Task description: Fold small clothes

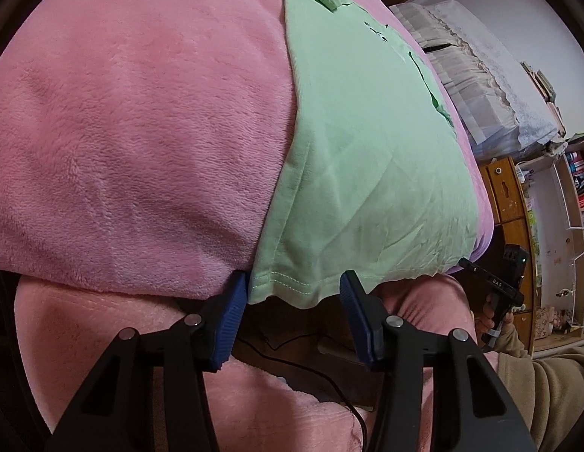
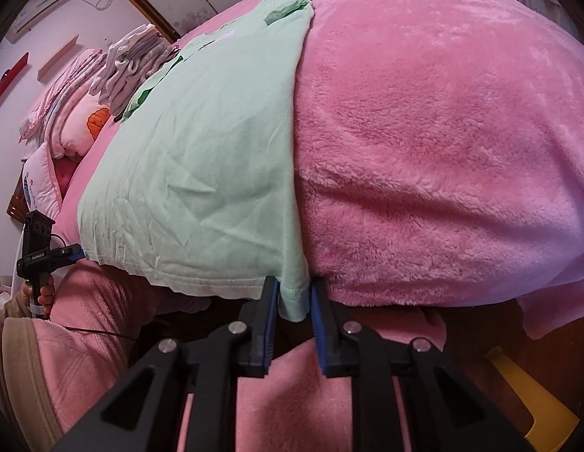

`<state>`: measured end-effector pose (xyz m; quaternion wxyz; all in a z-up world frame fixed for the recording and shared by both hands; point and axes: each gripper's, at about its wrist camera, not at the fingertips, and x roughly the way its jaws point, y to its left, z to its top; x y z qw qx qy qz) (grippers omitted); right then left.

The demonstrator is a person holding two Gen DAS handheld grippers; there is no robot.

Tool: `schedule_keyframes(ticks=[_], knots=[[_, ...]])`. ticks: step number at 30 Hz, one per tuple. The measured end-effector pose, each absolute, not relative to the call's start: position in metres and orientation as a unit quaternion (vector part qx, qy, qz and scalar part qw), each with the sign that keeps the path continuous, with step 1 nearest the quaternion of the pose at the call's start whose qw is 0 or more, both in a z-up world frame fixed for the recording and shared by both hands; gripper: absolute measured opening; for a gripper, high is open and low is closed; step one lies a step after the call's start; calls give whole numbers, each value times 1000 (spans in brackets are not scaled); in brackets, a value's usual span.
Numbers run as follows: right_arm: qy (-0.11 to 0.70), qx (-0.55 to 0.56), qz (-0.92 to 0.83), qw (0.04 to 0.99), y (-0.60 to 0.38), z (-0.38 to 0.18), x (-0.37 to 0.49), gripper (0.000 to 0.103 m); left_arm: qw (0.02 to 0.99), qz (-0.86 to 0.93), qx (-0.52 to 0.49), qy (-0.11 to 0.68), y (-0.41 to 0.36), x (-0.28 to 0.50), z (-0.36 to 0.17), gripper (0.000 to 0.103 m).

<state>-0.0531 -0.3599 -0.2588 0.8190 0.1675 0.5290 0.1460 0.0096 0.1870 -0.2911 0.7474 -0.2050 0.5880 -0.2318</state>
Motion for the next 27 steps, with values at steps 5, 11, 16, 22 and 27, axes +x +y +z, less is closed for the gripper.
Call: schedule_keyframes(ticks=[5,11,16,22,27], knots=[[530,164,149,819,-363,-259,-55,17,747,-229,-198,591,187,8,-291,44],[530,164,146,819,-365,-261,-54,17,745,-213,-219,593,201,9,-296,21],[535,161,145,817,-362,-262,-51,16,749,-202,-195,600,195,11,-295,21],[543,136,142,816,-353,-260,-50,4,756,-193,-167,603,186,11,-291,4],[540,99,147,823,-342,-244,-55,3,763,-208,-141,596,175,9,-275,2]])
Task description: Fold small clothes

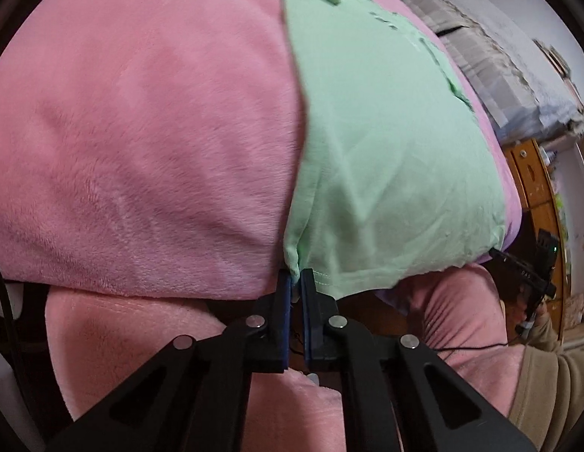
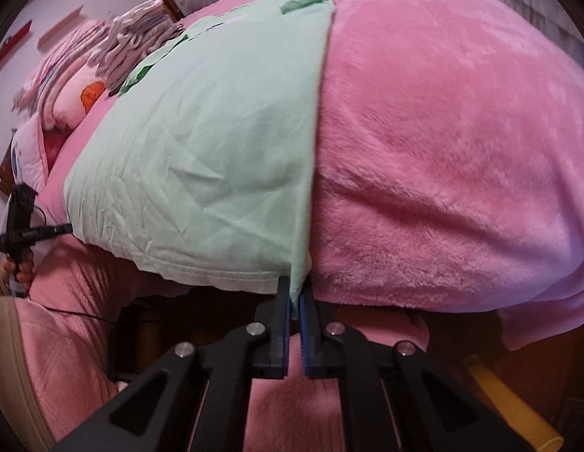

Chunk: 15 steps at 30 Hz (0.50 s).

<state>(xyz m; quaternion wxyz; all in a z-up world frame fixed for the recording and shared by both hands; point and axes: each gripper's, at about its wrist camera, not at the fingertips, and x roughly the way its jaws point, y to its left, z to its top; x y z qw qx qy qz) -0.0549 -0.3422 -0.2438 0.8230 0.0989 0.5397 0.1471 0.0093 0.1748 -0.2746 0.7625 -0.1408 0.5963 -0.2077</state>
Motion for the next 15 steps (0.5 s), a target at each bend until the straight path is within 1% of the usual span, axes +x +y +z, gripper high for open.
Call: schedule_keyframes(ticks=[4,7,15], knots=[[524,105,172,828,-344,-222,-63,3,765,-239,-148,579,170,3,-252,2],[503,119,189,835,-348,-199,-68,3,763,-268,-177,561,172,-1,-236,2],[412,209,245,852,-358,-140,-62,3,780,-265,-337,455,201,9,-192,2]])
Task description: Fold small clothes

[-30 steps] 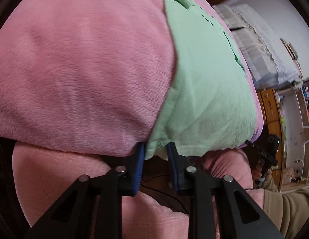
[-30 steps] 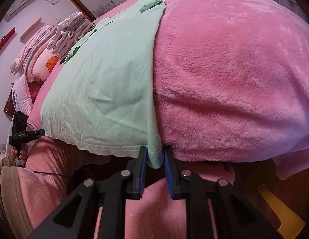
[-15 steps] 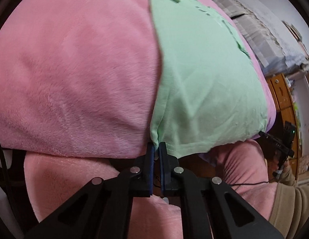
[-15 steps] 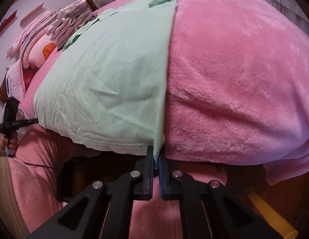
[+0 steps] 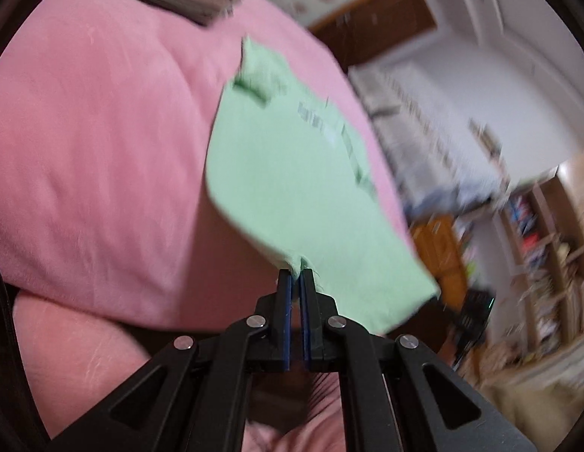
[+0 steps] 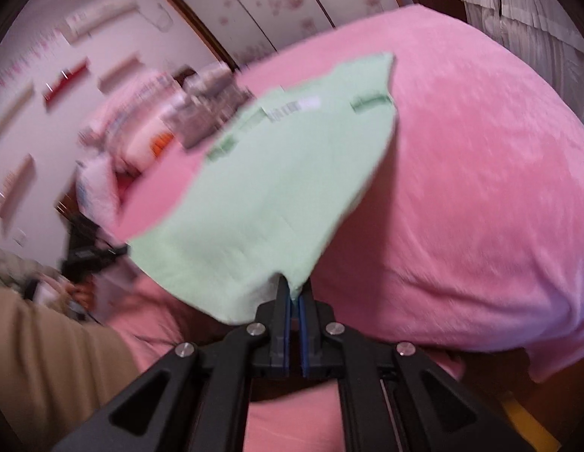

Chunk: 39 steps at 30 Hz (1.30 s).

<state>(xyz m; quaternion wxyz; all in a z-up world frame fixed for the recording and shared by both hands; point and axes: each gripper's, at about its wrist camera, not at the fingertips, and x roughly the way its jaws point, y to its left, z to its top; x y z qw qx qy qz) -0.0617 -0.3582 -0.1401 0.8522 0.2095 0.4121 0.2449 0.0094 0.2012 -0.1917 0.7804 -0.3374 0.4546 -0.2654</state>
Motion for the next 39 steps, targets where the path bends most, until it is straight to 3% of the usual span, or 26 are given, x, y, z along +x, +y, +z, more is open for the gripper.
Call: schedule_keyframes(ticks=[6,12,24,29,39], knots=[[336,259,266,866,-361,-91,-27,3,796,-230,-403,388,199,47,-151,2],[312,257,255,878,-356,-62,29,3,815,-172,-400,381,186,105,-124,2],[343,287,191,873,-368,-96,120,3,821,-66,-399,403,201,201,-152,0],[361,282,183,870,-367,-107,163,3,830,-104,-355,418,178,242,-150,0],[390,281,189,856,-356,-132,187,3,817,-228,-128,514,136,250,-191,7]])
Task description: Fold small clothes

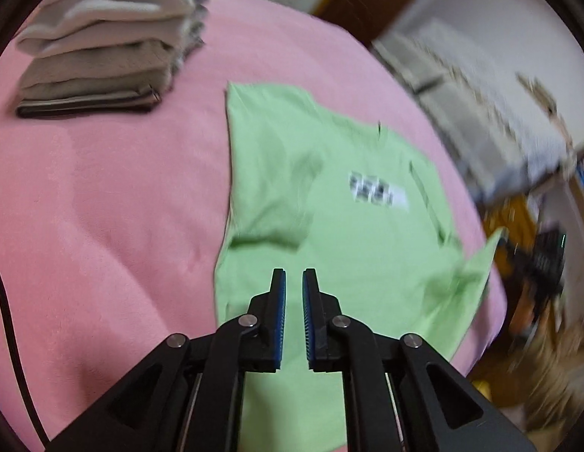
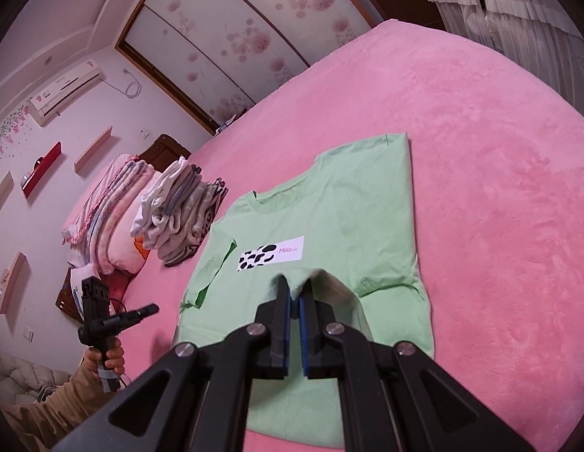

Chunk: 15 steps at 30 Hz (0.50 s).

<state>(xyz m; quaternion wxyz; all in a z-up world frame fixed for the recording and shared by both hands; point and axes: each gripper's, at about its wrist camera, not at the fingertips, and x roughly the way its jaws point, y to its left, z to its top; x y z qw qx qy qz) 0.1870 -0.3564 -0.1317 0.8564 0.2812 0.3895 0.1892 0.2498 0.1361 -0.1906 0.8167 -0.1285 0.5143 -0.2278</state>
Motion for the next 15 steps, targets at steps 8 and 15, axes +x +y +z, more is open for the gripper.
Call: schedule_keyframes(ticks=[8,15], knots=[[399,281,181,854,-360,-138,176,3,799,-241,0,551,124,238,-222,8],[407,284,176,850,-361,-144,171,3,813,-224,10,537,123,245,-219,30]])
